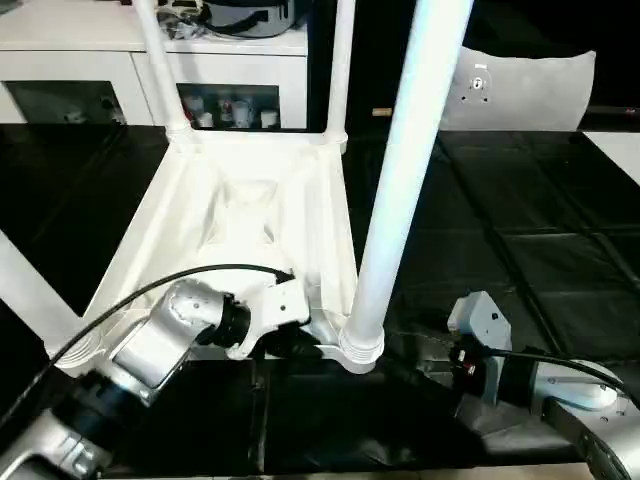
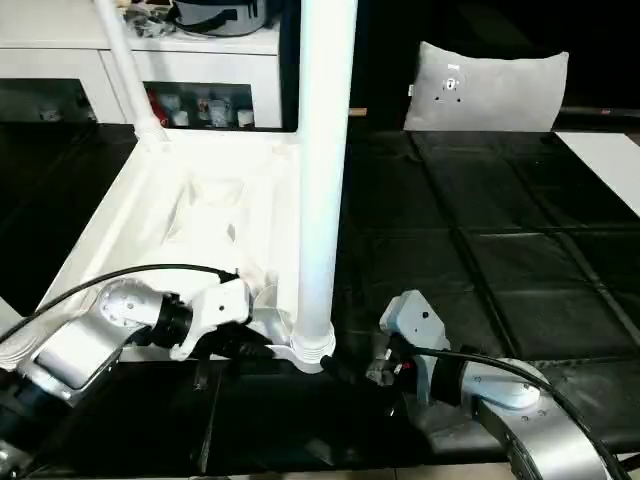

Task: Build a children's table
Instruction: Rotate leg to tighten

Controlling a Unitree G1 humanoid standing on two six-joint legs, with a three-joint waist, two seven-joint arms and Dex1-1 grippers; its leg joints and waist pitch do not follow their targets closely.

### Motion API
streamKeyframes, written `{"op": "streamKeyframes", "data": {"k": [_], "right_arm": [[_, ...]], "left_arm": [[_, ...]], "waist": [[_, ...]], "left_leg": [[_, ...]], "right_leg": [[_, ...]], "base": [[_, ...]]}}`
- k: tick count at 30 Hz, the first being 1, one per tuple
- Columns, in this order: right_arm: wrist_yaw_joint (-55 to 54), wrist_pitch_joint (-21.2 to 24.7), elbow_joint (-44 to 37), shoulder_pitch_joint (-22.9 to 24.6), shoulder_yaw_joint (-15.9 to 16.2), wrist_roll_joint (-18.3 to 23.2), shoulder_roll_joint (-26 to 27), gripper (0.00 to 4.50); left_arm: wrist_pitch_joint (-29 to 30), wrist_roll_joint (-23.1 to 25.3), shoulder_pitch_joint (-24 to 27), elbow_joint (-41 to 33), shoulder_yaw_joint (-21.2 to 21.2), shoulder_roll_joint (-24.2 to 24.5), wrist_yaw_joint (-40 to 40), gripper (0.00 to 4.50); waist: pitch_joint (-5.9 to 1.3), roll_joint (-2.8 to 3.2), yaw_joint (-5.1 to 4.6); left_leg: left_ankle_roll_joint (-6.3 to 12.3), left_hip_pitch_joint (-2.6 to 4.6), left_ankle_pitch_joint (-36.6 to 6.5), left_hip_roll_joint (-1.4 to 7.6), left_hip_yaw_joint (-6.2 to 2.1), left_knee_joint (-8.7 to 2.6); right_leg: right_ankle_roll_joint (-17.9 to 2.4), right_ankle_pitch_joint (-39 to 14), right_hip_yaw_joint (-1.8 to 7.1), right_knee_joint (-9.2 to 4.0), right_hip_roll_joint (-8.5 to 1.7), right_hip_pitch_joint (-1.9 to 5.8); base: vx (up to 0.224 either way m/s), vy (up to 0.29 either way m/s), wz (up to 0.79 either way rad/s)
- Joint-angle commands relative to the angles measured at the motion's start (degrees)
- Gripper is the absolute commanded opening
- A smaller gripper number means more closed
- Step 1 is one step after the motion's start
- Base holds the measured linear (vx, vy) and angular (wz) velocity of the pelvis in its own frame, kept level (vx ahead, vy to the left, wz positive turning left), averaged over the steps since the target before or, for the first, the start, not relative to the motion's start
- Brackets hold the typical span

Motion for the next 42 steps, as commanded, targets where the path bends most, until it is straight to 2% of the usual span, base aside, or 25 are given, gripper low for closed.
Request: {"op": "streamKeyframes", "data": {"k": [1,5,7,8,11,12,13,14,15,17,21,25,26,35,36,42], "right_arm": [[1.1,-0.9,0.4,-0.8,0.1,0.4,-0.9,4.5],[3.0,-1.6,1.1,-1.6,0.6,0.9,-1.3,4.5],[7.8,-2.7,4.3,-4.4,1.3,2.8,-1.0,4.5],[9.6,-3.5,6.1,-5.9,1.6,3.0,-1.0,4.31],[11.5,-4.2,8.9,-8.2,2.0,3.3,-0.7,4.2],[12.9,-4.9,10.6,-9.7,2.6,3.0,-0.6,4.1],[13.9,-5.4,11.9,-10.8,3.1,2.8,-0.6,4.03],[15.1,-5.9,13.4,-12.1,3.6,2.6,-0.4,3.94],[15.8,-6.1,14.3,-12.9,3.9,2.6,-0.2,3.84],[16.6,-6.3,15.6,-14.3,4.3,2.7,0.3,3.66],[19.7,-7.4,19.5,-17.7,5.8,2.9,1.6,3.32],[22.2,-7.7,21.8,-19.7,6.8,3.3,2.5,3.22],[22.7,-7.7,22.2,-20.0,7.1,3.3,2.6,2.95],[26.0,-7.6,25.4,-21.9,8.1,3.5,3.5,2.39],[26.3,-7.2,25.2,-21.8,8.3,3.7,3.5,2.29],[26.2,-5.4,23.7,-20.4,7.9,5.0,3.7,1.94]], "left_arm": [[-0.4,2.3,-0.3,2.1,-0.9,0.9,0.2,0.0],[-1.4,0.9,-0.8,2.4,0.4,0.2,-0.7,0.0],[-4.1,0.4,-1.4,2.6,-0.5,0.4,-3.9,0.0],[-5.2,0.3,-1.7,2.8,-1.0,0.6,-5.5,0.0],[-6.6,0.0,-2.2,3.2,-1.6,0.6,-7.6,0.0],[-7.4,0.0,-2.7,3.5,-2.0,0.6,-8.8,0.0],[-7.9,0.1,-3.0,3.8,-2.4,0.6,-9.7,0.0],[-8.6,0.4,-3.6,4.1,-2.9,0.7,-10.5,0.0],[-9.1,0.7,-3.9,4.4,-3.2,0.7,-11.0,0.0],[-9.8,1.1,-4.4,4.8,-3.6,0.7,-11.7,0.0],[-11.2,1.9,-5.3,6.2,-3.8,0.3,-13.1,0.0],[-12.0,2.4,-6.0,7.5,-3.7,0.0,-13.6,0.0],[-12.2,2.5,-6.1,7.7,-3.7,0.1,-13.8,0.0],[-13.0,2.9,-6.6,9.5,-3.4,-0.1,-14.7,0.0],[-12.5,2.7,-6.5,9.7,-3.1,-0.2,-14.4,0.0],[-9.1,2.6,-5.6,9.5,-1.6,-0.7,-11.5,0.0]], "waist": [[-2.6,0.24,-0.01],[-2.52,0.24,-0.02],[-2.59,0.26,-0.22],[-2.64,0.21,-0.15],[-2.86,0.19,-0.04],[-3.11,0.0,0.08],[-3.23,0.17,0.15],[-3.27,-0.08,0.4],[-3.23,-0.24,0.55],[-3.18,-0.14,0.71],[-3.16,-0.04,1.13],[-2.98,-0.01,1.31],[-3.04,-0.06,1.39],[-3.08,0.01,1.63],[-3.09,-0.22,1.62],[-3.01,-0.01,1.63]], "left_leg": [[2.06,1.31,-11.0,6.07,-2.51,-5.23],[1.77,1.36,-11.9,6.11,-2.5,-5.27],[1.82,1.26,-12.2,5.99,-2.53,-5.18],[2.02,1.36,-11.6,6.08,-2.45,-5.07],[2.88,1.24,-8.8,6.15,-2.38,-4.94],[3.74,1.19,-7.1,6.07,-2.33,-4.74],[4.48,1.24,-5.7,5.99,-2.27,-4.56],[5.07,1.28,-5.0,6.1,-2.13,-4.41],[5.39,1.17,-4.9,6.07,-2.05,-4.48],[5.48,1.23,-5.3,6.06,-2.04,-4.49],[4.01,1.49,-7.5,6.31,-1.96,-4.73],[2.59,1.63,-10.0,6.35,-1.62,-4.96],[2.17,1.68,-10.4,6.32,-1.56,-4.98],[2.52,1.37,-9.5,6.27,-1.4,-5.0],[2.5,1.38,-9.4,6.36,-1.42,-5.11],[1.91,1.48,-10.5,6.39,-1.45,-5.25]], "right_leg": [[-14.4,1.2,3.36,-4.83,-6.98,0.9],[-14.7,-0.9,3.34,-4.96,-7.03,0.89],[-15.2,-1.1,3.33,-4.92,-7.04,0.94],[-15.4,-0.6,3.37,-4.94,-7.06,0.91],[-15.7,3.3,3.23,-4.52,-6.93,1.0],[-16.1,6.2,3.07,-4.23,-6.95,1.09],[-16.4,8.4,2.94,-3.96,-6.91,1.04],[-16.6,9.4,2.91,-3.86,-7.02,0.99],[-16.6,9.3,2.85,-3.84,-7.0,1.06],[-16.6,8.6,2.77,-3.86,-7.0,0.97],[-16.5,5.6,2.74,-3.95,-7.01,0.84],[-16.5,1.7,2.81,-4.19,-7.16,0.5],[-16.5,0.9,2.81,-4.23,-7.22,0.55],[-16.2,1.8,2.83,-4.15,-7.38,0.54],[-16.0,1.6,2.78,-4.16,-7.32,0.55],[-16.2,0.5,2.81,-4.22,-7.32,0.4]], "base": [[0.0,0.0,0.0],[0.0,0.0,0.0],[0.0,0.0,0.0],[0.0,0.0,0.0],[0.0,0.0,0.0],[0.0,0.0,0.0],[0.0,0.0,0.0],[0.0,0.0,0.0],[0.0,0.0,0.0],[0.0,0.0,0.0],[0.0,0.0,0.0],[0.0,0.0,0.0],[0.0,0.0,0.0],[0.0,0.0,0.0],[0.0,0.0,0.0],[0.0,0.0,0.0]]}}
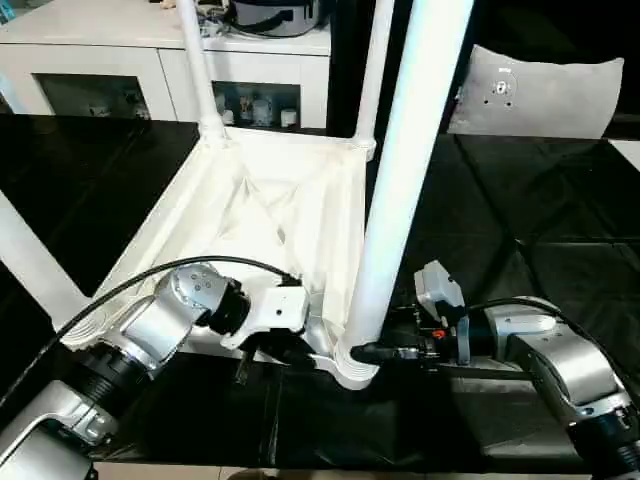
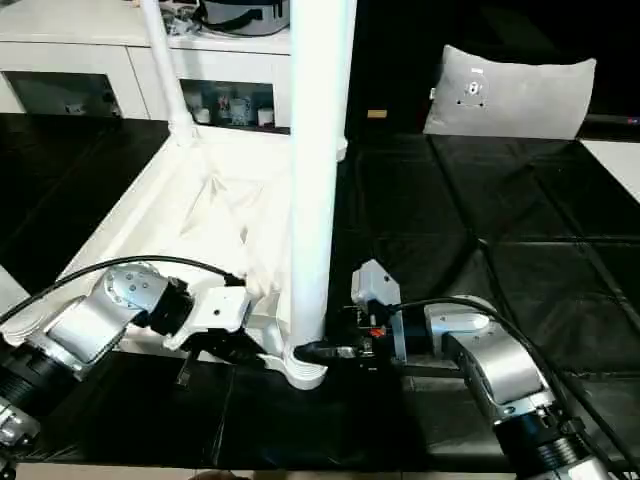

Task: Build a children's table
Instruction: Rotate leg to tighten

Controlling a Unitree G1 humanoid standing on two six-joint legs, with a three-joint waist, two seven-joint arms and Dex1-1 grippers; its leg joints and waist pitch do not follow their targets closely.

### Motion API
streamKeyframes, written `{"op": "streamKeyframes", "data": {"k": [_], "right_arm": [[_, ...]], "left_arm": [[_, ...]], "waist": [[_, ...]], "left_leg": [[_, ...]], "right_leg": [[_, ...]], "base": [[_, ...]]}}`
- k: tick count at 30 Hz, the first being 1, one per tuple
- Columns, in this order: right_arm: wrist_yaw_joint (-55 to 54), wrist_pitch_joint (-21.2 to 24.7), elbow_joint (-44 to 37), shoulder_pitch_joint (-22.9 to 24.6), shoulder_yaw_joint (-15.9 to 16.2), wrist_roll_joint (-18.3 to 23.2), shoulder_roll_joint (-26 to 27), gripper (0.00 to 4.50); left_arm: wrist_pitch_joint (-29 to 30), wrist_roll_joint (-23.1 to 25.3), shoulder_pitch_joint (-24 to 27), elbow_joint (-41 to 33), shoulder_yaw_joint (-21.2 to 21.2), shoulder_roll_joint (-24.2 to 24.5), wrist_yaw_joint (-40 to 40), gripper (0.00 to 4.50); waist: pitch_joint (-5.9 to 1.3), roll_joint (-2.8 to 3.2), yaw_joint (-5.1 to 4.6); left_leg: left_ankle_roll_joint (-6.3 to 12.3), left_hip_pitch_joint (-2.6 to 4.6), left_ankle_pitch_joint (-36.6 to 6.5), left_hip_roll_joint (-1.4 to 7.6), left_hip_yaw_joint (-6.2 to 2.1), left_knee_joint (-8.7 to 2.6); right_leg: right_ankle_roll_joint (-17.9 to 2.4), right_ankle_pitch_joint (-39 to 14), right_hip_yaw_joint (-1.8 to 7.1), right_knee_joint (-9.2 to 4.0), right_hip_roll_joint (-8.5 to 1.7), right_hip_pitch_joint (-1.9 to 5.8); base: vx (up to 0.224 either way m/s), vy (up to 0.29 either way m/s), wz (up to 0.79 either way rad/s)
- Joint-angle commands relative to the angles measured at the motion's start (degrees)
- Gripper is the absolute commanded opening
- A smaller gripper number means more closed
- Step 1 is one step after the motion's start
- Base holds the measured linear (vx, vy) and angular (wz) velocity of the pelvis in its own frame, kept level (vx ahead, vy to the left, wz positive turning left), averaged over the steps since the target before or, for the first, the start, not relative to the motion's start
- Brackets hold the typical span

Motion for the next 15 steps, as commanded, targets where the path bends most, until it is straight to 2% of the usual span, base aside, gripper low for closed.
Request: {"op": "streamKeyframes", "data": {"k": [1,2,5,6,8,9,11,12,14,15], "right_arm": [[-0.2,2.3,-2.3,1.5,-0.3,2.0,0.3,1.94],[-0.6,2.7,-2.9,2.0,-0.4,2.2,0.4,1.93],[-2.6,3.8,-4.2,3.3,-0.8,2.1,0.8,1.92],[-6.2,4.5,-5.2,4.8,-1.3,1.2,1.8,1.91],[-11.6,4.0,-5.4,6.2,-1.9,-0.9,4.0,1.91],[-15.7,3.8,-5.2,6.6,-2.4,-2.5,5.6,1.91],[-20.2,3.8,-4.7,6.8,-3.1,-4.0,7.7,1.91],[-24.9,4.2,-4.2,6.8,-3.9,-5.3,9.9,1.91],[-27.6,4.9,-4.0,6.7,-4.4,-5.8,11.2,1.91],[-30.9,5.3,-3.7,6.7,-4.8,-6.5,13.2,1.91]], "left_arm": [[4.0,0.3,1.1,-1.3,1.0,-0.6,2.5,0.0],[5.2,0.0,1.5,-1.8,1.5,-0.9,3.3,0.0],[8.1,-0.8,2.3,-3.3,2.6,-1.5,5.2,0.0],[11.3,-1.5,3.2,-4.9,3.7,-2.5,7.4,0.0],[14.8,-2.0,3.9,-6.4,4.8,-4.3,10.4,0.0],[16.7,-2.1,4.1,-7.1,5.2,-5.7,12.0,0.0],[18.5,-1.9,4.1,-7.3,5.5,-7.5,14.2,0.0],[20.4,-1.4,3.8,-7.0,5.8,-9.7,16.6,0.0],[21.5,-1.1,3.6,-6.8,5.8,-11.0,18.1,0.0],[23.1,-0.4,2.8,-5.6,6.2,-13.7,21.2,0.0]], "waist": [[-3.03,0.19,-0.14],[-3.0,0.17,-0.16],[-2.73,0.03,-0.05],[-2.77,0.05,-0.14],[-2.41,-0.01,-0.38],[-2.29,0.01,-0.63],[-2.16,-0.18,-0.98],[-2.18,-0.32,-1.81],[-2.26,-0.28,-2.35],[-2.33,-0.29,-2.94]], "left_leg": [[1.2,1.74,-10.9,6.32,-2.55,-5.24],[1.08,1.79,-10.7,6.47,-2.57,-5.33],[0.75,1.75,-12.3,6.39,-2.59,-5.47],[0.51,1.71,-12.7,6.37,-2.64,-5.51],[-1.06,1.83,-15.9,6.35,-2.77,-5.89],[-1.92,1.82,-17.4,6.23,-2.86,-5.91],[-2.88,1.66,-18.1,6.16,-2.94,-6.11],[-3.67,1.4,-19.0,6.02,-3.26,-6.17],[-3.77,1.07,-18.7,5.94,-3.46,-6.29],[-3.64,1.53,-19.1,5.84,-3.19,-6.06]], "right_leg": [[-16.2,0.5,3.12,-4.46,-6.65,0.59],[-16.2,1.0,3.15,-4.38,-6.64,0.63],[-15.8,-2.2,3.23,-4.79,-6.65,0.37],[-15.7,-3.0,3.21,-4.81,-6.69,0.46],[-15.0,-7.9,3.32,-5.2,-6.68,0.14],[-14.5,-10.9,3.4,-5.44,-6.8,0.04],[-13.8,-13.1,3.45,-5.55,-6.77,-0.07],[-12.8,-15.3,3.43,-5.74,-6.87,-0.02],[-12.2,-15.3,3.28,-5.68,-6.78,0.17],[-12.2,-14.1,3.51,-5.88,-6.55,-0.5]], "base": [[0.0,0.0,0.0],[0.0,0.0,0.0],[0.0,0.0,0.0],[0.0,0.0,0.0],[0.0,0.0,0.0],[0.0,0.0,0.0],[0.0,0.0,0.0],[0.0,0.0,0.0],[0.0,0.0,0.0],[0.0,0.0,0.0]]}}
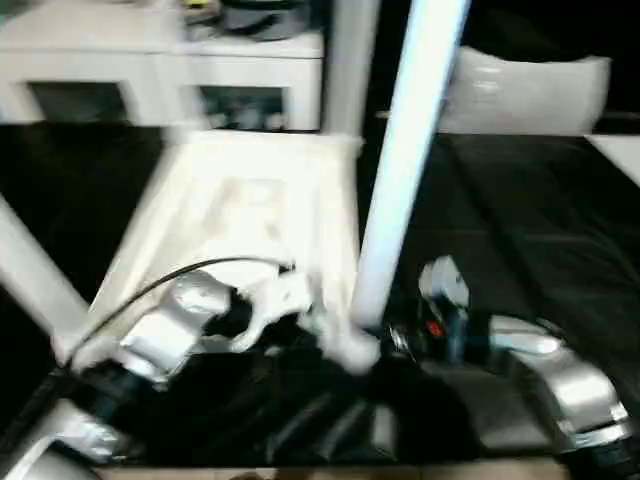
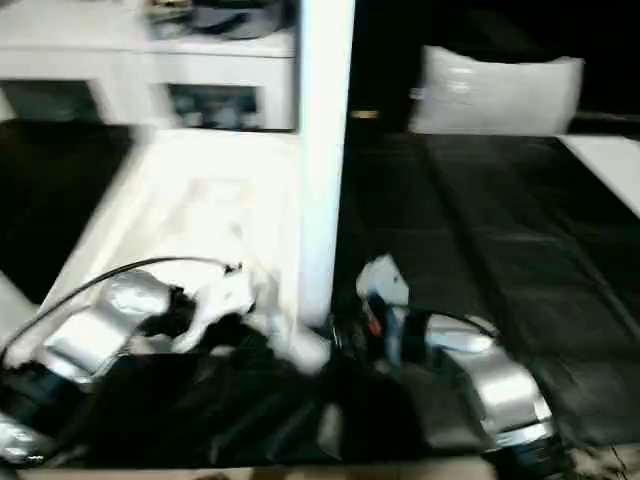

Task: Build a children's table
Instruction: Rotate leg to tighten

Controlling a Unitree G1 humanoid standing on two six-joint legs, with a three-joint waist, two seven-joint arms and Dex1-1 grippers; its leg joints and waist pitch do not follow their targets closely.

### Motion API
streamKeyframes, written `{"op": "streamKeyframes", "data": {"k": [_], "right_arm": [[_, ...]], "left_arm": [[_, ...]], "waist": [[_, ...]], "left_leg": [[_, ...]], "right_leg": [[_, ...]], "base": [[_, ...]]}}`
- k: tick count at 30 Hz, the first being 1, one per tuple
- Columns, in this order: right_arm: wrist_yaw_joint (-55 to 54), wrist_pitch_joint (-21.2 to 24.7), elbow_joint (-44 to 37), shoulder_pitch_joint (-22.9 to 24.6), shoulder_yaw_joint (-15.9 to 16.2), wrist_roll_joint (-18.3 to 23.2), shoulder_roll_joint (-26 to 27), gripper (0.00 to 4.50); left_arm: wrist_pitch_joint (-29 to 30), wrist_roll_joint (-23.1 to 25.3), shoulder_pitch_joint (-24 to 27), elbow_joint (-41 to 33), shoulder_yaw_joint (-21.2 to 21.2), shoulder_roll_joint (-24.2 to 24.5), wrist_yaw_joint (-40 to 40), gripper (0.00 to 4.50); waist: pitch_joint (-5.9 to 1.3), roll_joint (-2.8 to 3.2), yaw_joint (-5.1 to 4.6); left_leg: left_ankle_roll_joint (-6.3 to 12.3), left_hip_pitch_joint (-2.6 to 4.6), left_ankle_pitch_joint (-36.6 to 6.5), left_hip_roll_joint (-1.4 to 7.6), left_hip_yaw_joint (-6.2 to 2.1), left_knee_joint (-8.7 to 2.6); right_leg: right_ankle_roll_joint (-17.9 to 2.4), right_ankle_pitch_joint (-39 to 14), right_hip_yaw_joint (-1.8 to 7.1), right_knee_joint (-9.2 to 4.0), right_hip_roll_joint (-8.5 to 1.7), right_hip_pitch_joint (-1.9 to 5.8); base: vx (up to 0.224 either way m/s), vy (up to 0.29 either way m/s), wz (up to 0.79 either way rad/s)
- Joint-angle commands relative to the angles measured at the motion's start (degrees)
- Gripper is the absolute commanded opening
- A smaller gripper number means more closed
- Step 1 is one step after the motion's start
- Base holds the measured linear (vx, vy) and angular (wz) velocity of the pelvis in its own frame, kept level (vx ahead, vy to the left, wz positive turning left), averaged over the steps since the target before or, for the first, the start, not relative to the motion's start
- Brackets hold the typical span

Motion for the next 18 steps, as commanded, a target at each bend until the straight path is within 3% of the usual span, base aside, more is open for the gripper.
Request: {"op": "streamKeyframes", "data": {"k": [1,2,3,5,7,8,9,11,12,15,16,18], "right_arm": [[-3.7,1.9,1.5,-0.1,2.6,-1.5,1.9,1.91],[-3.7,1.9,1.5,-0.1,2.6,-1.5,1.9,1.91],[-12.0,3.1,2.3,-0.3,1.8,-3.9,6.4,1.91],[-19.7,4.0,4.0,-1.0,0.1,-5.3,10.8,1.91],[-25.2,5.2,5.3,-1.8,-1.8,-5.6,14.2,1.91],[-27.5,5.2,5.9,-2.6,-1.0,-8.0,14.7,1.91],[-27.6,4.3,6.0,-2.9,-0.6,-8.6,14.7,2.25],[-27.1,3.3,5.2,-2.9,-2.2,-7.1,15.1,2.25],[-26.4,2.4,4.7,-2.7,-2.9,-6.2,15.0,2.63],[-23.7,0.8,3.1,-1.3,-2.6,-6.6,13.2,2.74],[-22.7,0.4,2.5,-0.7,-2.7,-6.5,12.5,2.99],[-20.1,-1.3,1.2,0.9,-3.1,-6.2,10.2,3.08]], "left_arm": [[1.5,-1.0,-1.0,0.0,-0.7,-3.7,3.1,0.0],[1.5,-1.0,-1.0,0.0,-0.7,-3.7,3.1,0.0],[4.0,0.4,-3.4,3.0,0.1,-8.5,8.9,0.0],[5.1,1.2,-5.4,6.0,0.8,-12.0,13.1,0.0],[5.0,1.9,-6.5,7.8,1.1,-13.8,15.7,0.0],[5.0,2.5,-7.4,9.0,1.2,-15.1,17.2,0.0],[4.3,2.9,-7.7,9.5,1.1,-15.5,17.7,0.0],[1.9,4.1,-8.3,10.3,0.4,-15.1,17.4,0.0],[0.4,4.4,-8.4,10.7,0.1,-14.6,16.8,0.0],[-1.8,4.6,-8.5,11.5,0.3,-13.5,15.6,0.0],[-2.6,4.5,-8.5,11.6,0.3,-12.9,14.8,0.0],[-4.8,4.3,-8.4,12.2,0.4,-11.5,13.2,0.0]], "waist": [[-2.25,-0.37,0.1],[-2.23,-0.38,0.1],[-2.24,-0.1,0.01],[-2.26,-0.09,-0.01],[-2.68,-0.18,-0.13],[-2.65,-0.22,-0.09],[-2.93,0.22,-0.05],[-3.15,0.13,0.1],[-3.18,0.1,0.25],[-3.38,0.25,0.54],[-3.4,0.25,0.58],[-3.42,0.36,0.85]], "left_leg": [[-3.36,1.24,-19.0,5.8,-3.32,-5.89],[-2.98,1.2,-18.6,5.71,-3.32,-5.76],[-2.1,0.96,-16.4,5.77,-3.11,-5.76],[-2.43,1.6,-17.0,5.69,-2.99,-5.63],[-2.97,1.09,-16.3,5.61,-3.34,-5.85],[-2.59,0.96,-15.1,5.72,-3.33,-5.96],[-1.48,0.85,-11.8,5.72,-3.18,-5.76],[0.44,0.77,-9.4,5.64,-2.92,-5.46],[1.15,0.77,-8.9,5.61,-2.83,-5.42],[3.71,0.62,-5.6,5.75,-2.73,-5.19],[3.9,0.66,-5.5,5.83,-2.75,-5.17],[4.44,0.72,-5.7,5.91,-2.75,-5.12]], "right_leg": [[-12.3,-14.1,3.57,-6.02,-6.45,-0.28],[-12.3,-14.3,3.61,-6.19,-6.58,-0.2],[-12.1,-12.7,3.71,-6.11,-6.33,-0.13],[-12.5,-12.5,3.78,-6.35,-6.15,-0.84],[-12.0,-11.6,3.58,-6.04,-6.18,-0.28],[-11.9,-9.5,3.6,-5.98,-6.1,-0.13],[-12.5,-2.5,3.48,-5.45,-5.96,0.17],[-13.0,2.5,3.46,-5.38,-6.08,0.52],[-13.1,3.6,3.43,-5.43,-6.12,0.55],[-13.7,9.5,3.16,-5.06,-6.22,0.97],[-13.8,9.9,3.12,-4.98,-6.21,0.99],[-14.0,10.2,3.06,-4.93,-6.22,1.02]], "base": [[0.0,0.0,0.0],[0.0,0.0,0.0],[0.0,0.0,0.0],[0.0,0.0,0.0],[0.0,0.0,0.0],[0.0,0.0,0.0],[0.0,0.0,0.0],[0.0,0.0,0.0],[0.0,0.0,0.0],[0.0,0.0,0.0],[0.0,0.0,0.0],[0.0,0.0,0.0]]}}
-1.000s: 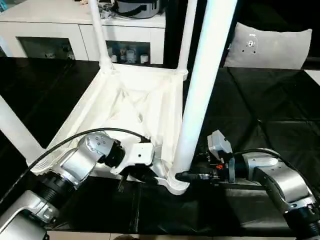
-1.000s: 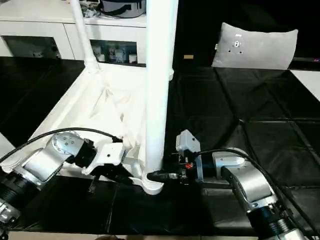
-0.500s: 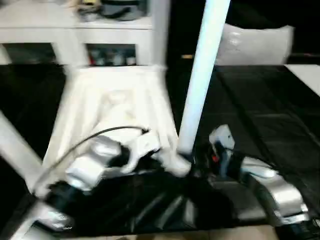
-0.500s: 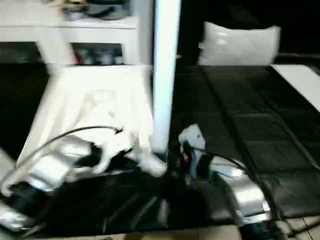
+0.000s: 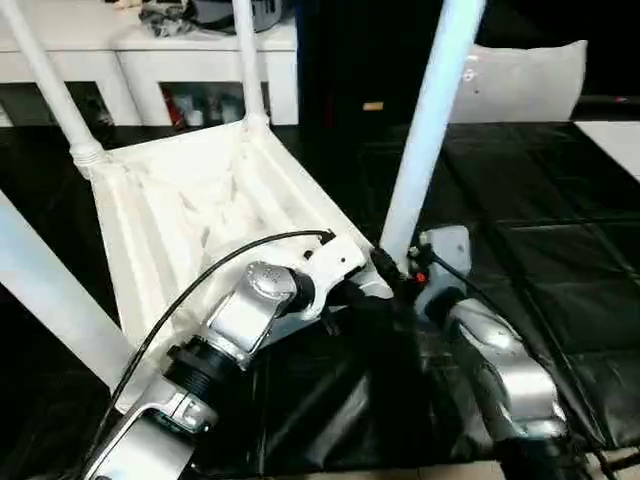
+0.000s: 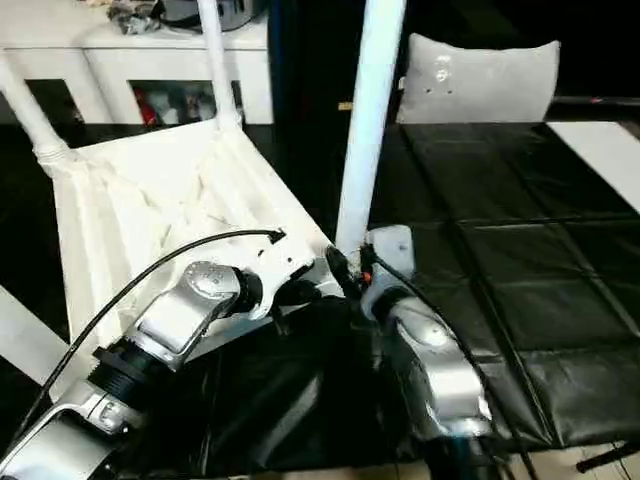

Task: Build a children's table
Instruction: Rotate leg to tighten

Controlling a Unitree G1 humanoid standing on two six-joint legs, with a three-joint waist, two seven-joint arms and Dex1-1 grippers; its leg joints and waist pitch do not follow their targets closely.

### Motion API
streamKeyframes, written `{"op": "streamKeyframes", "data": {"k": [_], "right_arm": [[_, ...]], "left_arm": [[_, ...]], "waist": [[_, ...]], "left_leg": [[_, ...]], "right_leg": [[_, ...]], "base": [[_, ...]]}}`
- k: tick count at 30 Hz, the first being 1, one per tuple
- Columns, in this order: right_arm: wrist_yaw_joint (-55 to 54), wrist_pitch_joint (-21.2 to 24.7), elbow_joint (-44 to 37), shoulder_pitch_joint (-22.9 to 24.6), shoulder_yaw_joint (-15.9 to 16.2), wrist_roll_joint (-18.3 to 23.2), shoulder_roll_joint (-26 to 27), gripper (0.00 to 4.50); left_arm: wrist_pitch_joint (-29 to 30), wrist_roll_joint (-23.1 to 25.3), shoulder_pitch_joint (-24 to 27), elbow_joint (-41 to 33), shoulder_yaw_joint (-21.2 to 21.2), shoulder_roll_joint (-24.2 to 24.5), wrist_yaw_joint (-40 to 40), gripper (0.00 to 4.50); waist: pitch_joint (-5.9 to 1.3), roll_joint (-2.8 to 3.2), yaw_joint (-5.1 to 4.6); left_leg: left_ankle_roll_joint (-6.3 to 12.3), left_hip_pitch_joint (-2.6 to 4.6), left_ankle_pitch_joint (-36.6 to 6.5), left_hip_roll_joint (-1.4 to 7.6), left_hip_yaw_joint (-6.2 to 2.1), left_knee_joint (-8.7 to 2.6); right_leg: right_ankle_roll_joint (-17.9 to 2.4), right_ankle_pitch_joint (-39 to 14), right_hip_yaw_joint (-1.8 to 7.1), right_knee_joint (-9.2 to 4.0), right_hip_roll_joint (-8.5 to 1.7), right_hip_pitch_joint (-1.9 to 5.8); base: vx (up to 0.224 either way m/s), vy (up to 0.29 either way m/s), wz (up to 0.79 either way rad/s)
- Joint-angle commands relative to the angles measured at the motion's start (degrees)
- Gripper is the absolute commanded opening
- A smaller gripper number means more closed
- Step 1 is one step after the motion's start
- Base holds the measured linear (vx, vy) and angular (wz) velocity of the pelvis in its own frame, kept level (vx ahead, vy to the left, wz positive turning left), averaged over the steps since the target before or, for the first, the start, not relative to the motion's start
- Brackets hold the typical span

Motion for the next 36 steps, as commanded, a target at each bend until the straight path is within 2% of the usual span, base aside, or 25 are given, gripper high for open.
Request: {"op": "streamKeyframes", "data": {"k": [1,3,5,6,7,8,11,14,16,18,21,22,24,26,27,31,36], "right_arm": [[3.4,-0.1,-0.9,1.9,1.7,0.8,-1.3,3.18],[7.7,-1.0,-2.5,3.6,1.0,1.9,-5.0,3.5],[9.4,-1.4,-3.0,4.1,0.6,2.5,-6.3,3.54],[13.0,-2.5,-3.7,4.6,-0.5,3.9,-8.8,3.63],[13.8,-2.6,-3.9,4.7,-0.7,4.2,-9.3,3.75],[15.8,-2.8,-4.1,4.8,-1.4,5.3,-10.5,3.75],[22.1,-3.4,-4.1,4.4,-2.2,7.5,-14.2,4.02],[30.7,-5.9,-2.6,3.3,-0.6,8.2,-19.2,4.1],[32.8,-6.5,-2.2,2.9,0.0,8.4,-20.2,4.1],[35.7,-7.5,-1.4,2.2,0.8,8.6,-21.3,4.1],[42.5,-9.6,1.8,-0.2,2.5,9.2,-23.1,4.1],[44.3,-9.6,2.9,-1.2,2.8,9.7,-23.3,3.84],[47.5,-9.9,6.1,-4.1,3.3,10.1,-23.2,3.84],[48.5,-9.7,6.6,-4.7,3.6,10.3,-23.3,3.7],[49.8,-9.5,7.1,-5.2,4.1,10.7,-23.5,3.47],[53.5,-8.6,7.5,-6.1,5.7,11.4,-24.0,3.26],[58.6,-6.3,7.8,-6.9,7.9,12.5,-24.4,2.72]], "left_arm": [[-3.0,0.0,-1.4,0.3,-0.4,1.1,-1.7,0.0],[-6.6,-0.8,-0.7,0.5,-0.1,2.9,-4.9,0.0],[-8.4,-1.1,-0.3,0.5,0.0,3.5,-6.3,0.0],[-11.2,-1.5,0.4,0.2,-0.7,5.1,-9.3,0.0],[-11.9,-1.5,0.6,0.2,-0.8,5.4,-9.9,0.0],[-13.8,-1.9,1.1,0.1,-1.1,6.1,-11.6,0.0],[-16.8,-2.8,2.0,0.8,-1.4,7.6,-15.2,0.0],[-19.8,-4.7,2.5,2.2,-0.6,8.3,-18.5,0.0],[-20.5,-5.2,2.7,2.2,-0.5,8.6,-19.8,0.0],[-21.2,-5.9,2.8,2.1,-0.7,9.2,-21.9,0.0],[-22.8,-6.2,3.2,1.5,-1.9,11.1,-26.7,0.0],[-23.4,-6.2,3.4,1.1,-2.3,11.7,-28.3,0.0],[-24.1,-6.4,3.8,-0.2,-3.3,13.1,-31.6,0.0],[-24.2,-6.3,3.9,-0.6,-3.7,13.5,-32.4,0.0],[-24.6,-6.2,3.9,-0.8,-4.0,13.9,-33.1,0.0],[-25.3,-5.7,4.0,-1.6,-4.5,14.6,-34.0,0.0],[-26.0,-5.6,3.6,-0.9,-4.3,14.3,-34.7,0.0]], "waist": [[-3.19,0.2,0.22],[-3.11,0.2,0.66],[-3.0,0.3,0.76],[-3.0,0.03,0.8],[-2.89,0.13,0.87],[-2.93,-0.05,0.9],[-3.04,-0.01,1.29],[-3.08,-0.15,1.67],[-3.04,-0.53,1.91],[-3.02,-0.31,2.09],[-3.18,-0.57,2.13],[-3.12,-0.44,2.2],[-3.26,-0.91,2.31],[-3.35,-0.77,2.53],[-3.29,-0.7,2.64],[-3.45,-1.01,3.11],[-3.48,-1.28,3.83]], "left_leg": [[4.51,1.32,-6.5,5.97,-2.85,-4.2],[4.3,1.44,-7.6,6.05,-2.79,-4.22],[4.38,1.37,-7.9,5.97,-2.81,-4.21],[4.38,1.34,-8.5,5.99,-2.75,-4.24],[4.42,1.29,-8.9,6.05,-2.75,-4.28],[4.48,1.35,-8.7,6.13,-2.7,-4.22],[5.54,1.45,-7.0,6.33,-2.68,-4.09],[6.23,1.37,-6.3,6.18,-2.47,-3.9],[6.7,1.27,-6.6,6.03,-2.35,-3.75],[6.53,1.4,-7.0,6.12,-2.35,-3.72],[7.0,1.3,-6.0,6.05,-2.38,-3.63],[7.1,1.32,-6.0,6.08,-2.33,-3.63],[7.52,1.44,-5.1,6.2,-2.19,-3.58],[8.0,1.48,-4.1,6.23,-2.12,-3.47],[8.12,1.53,-3.9,6.28,-2.09,-3.48],[8.13,1.51,-3.6,6.39,-2.11,-3.44],[7.74,1.57,-3.6,6.46,-2.0,-3.41]], "right_leg": [[-14.7,9.3,3.12,-4.05,-6.19,1.52],[-14.7,8.0,3.15,-4.26,-6.2,1.57],[-14.7,7.5,3.18,-4.35,-6.21,1.63],[-14.7,6.1,3.19,-4.39,-6.25,1.63],[-14.7,4.6,3.18,-4.49,-6.37,1.63],[-14.8,4.0,3.17,-4.5,-6.38,1.57],[-15.0,6.1,3.08,-4.13,-6.3,1.49],[-15.5,7.5,2.95,-3.92,-6.36,1.46],[-15.5,6.6,2.94,-4.05,-6.49,1.57],[-15.6,4.4,2.93,-4.12,-6.56,1.38],[-16.1,4.6,2.69,-3.88,-6.43,1.49],[-16.1,4.4,2.72,-3.95,-6.44,1.39],[-16.5,5.2,2.61,-3.6,-6.3,1.25],[-16.8,6.4,2.52,-3.28,-6.24,1.2],[-16.7,6.6,2.52,-3.32,-6.23,1.12],[-16.9,7.6,2.42,-3.05,-6.32,1.17],[-16.9,7.2,2.41,-2.99,-6.44,1.08]], "base": [[0.0,0.0,0.0],[0.0,0.0,0.0],[0.0,0.0,0.0],[0.0,0.0,0.0],[0.0,0.0,0.0],[0.0,0.0,0.0],[0.0,0.0,0.0],[0.0,0.0,0.0],[0.0,0.0,0.0],[0.0,0.0,0.0],[0.0,0.0,0.0],[0.0,0.0,0.0],[0.0,0.0,0.0],[0.0,0.0,0.0],[0.0,0.0,0.0],[0.0,0.0,0.0],[0.0,0.0,0.0]]}}
